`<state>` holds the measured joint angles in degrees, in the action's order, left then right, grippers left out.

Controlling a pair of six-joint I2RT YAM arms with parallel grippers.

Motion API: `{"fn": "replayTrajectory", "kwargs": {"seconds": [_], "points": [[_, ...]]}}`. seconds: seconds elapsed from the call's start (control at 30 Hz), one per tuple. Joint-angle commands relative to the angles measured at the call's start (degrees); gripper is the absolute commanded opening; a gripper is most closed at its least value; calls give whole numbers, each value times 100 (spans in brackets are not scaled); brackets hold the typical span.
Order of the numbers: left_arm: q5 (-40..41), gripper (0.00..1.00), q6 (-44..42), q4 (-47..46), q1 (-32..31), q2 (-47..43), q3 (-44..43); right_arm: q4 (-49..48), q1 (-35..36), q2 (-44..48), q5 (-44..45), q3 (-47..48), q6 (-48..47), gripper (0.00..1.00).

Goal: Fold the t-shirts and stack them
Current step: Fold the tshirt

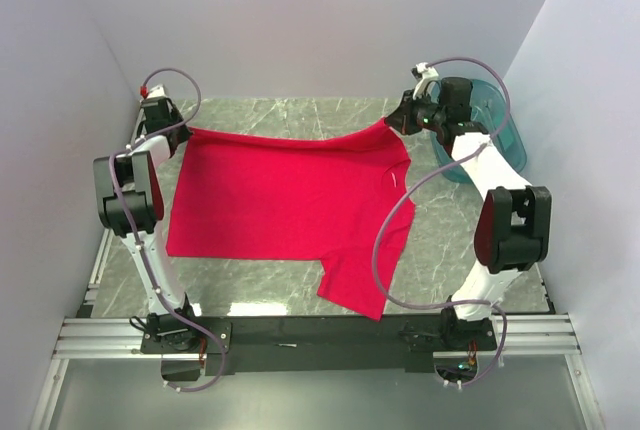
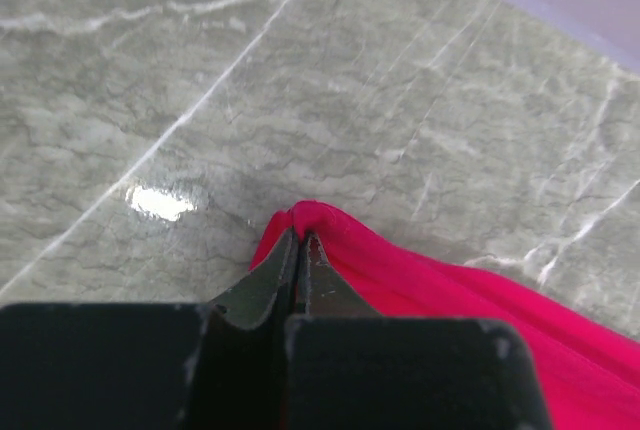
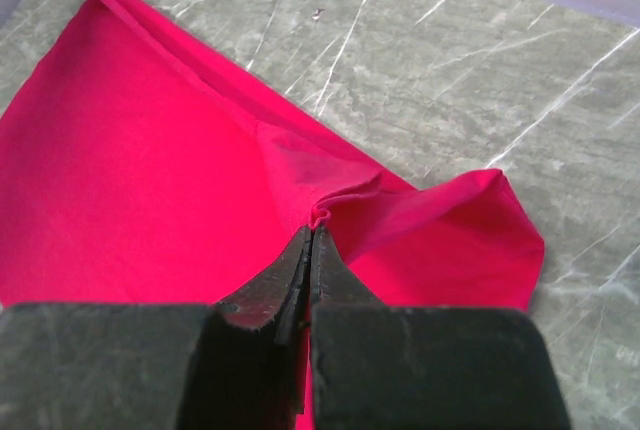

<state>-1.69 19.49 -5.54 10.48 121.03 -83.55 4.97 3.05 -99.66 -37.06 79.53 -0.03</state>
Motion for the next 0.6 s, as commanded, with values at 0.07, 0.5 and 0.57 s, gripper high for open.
{"fn": "replayTrajectory", "kwargs": {"seconds": [0.07,0.5,0.57], "points": [[-129,0,-191,-290,59,-361,93,-348,-32,464,-117,-183,-41,0],[-217,0,-191,-351,94,-537,357,-295,-24,605,-65,-376,-102,0],[-278,0,-200,-290,103,-546,366,-278,-32,605,-65,-403,-102,0]]}}
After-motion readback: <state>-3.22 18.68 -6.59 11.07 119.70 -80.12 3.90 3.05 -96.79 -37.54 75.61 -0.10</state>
